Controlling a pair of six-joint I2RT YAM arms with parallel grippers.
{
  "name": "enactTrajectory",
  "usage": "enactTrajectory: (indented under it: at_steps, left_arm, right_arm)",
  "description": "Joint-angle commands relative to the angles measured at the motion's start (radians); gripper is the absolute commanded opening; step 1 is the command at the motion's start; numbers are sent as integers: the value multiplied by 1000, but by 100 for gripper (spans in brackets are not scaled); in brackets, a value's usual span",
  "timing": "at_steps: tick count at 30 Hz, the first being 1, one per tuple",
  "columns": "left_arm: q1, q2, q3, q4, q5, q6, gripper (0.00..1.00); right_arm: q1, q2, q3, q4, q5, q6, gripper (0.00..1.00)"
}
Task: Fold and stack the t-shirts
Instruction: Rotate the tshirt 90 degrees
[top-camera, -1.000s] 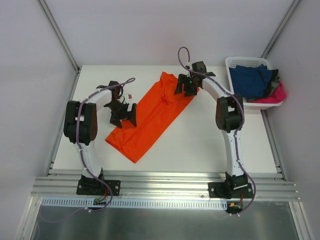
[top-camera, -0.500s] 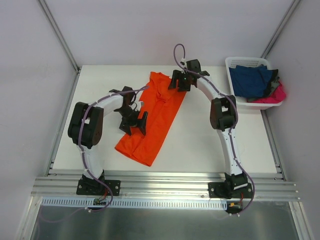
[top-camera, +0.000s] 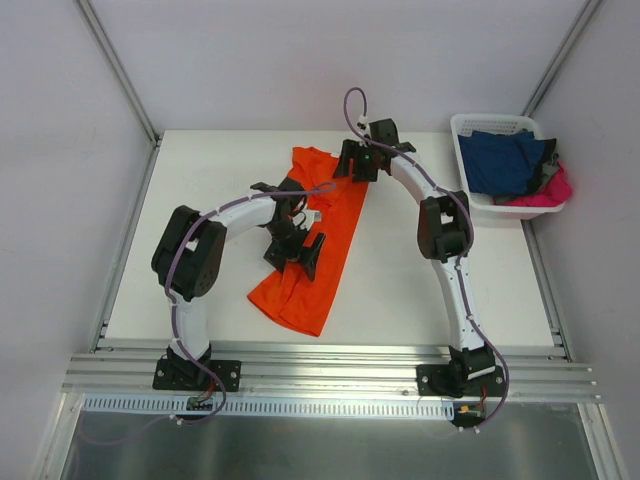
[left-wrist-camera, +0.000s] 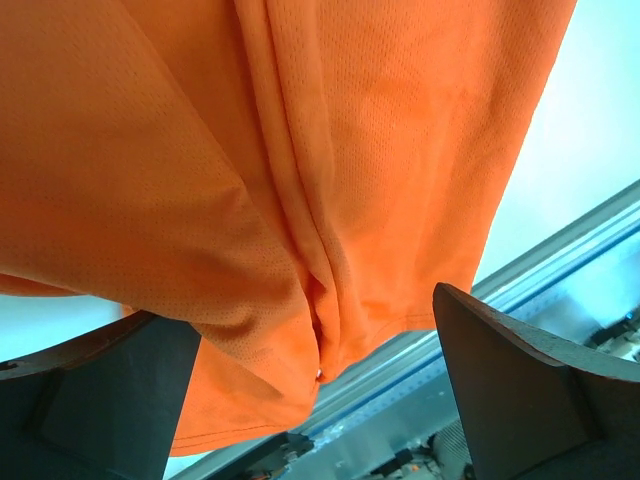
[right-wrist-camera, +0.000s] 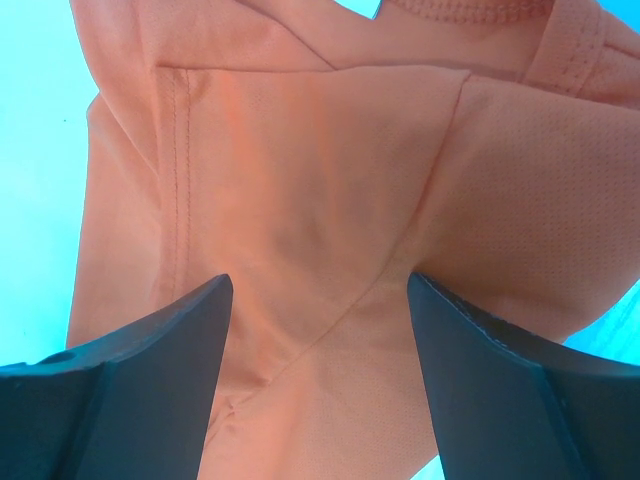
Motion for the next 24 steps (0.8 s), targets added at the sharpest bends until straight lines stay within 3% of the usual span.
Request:
enactTrajectory:
  at_steps: [1,12,24]
  left_arm:
    - [-1,-57,36,-14,-53,12,98]
    - [9,-277,-131,-45,-208,66,99]
    - [97,-275,-197,-54,-214,46,99]
  right_arm:
    - [-18,-100,-24,-8,-8,-32,75]
    - [-56,-259,-129,-22,5,-52,75]
    - [-5,-281,-236,-26,-31,8,75]
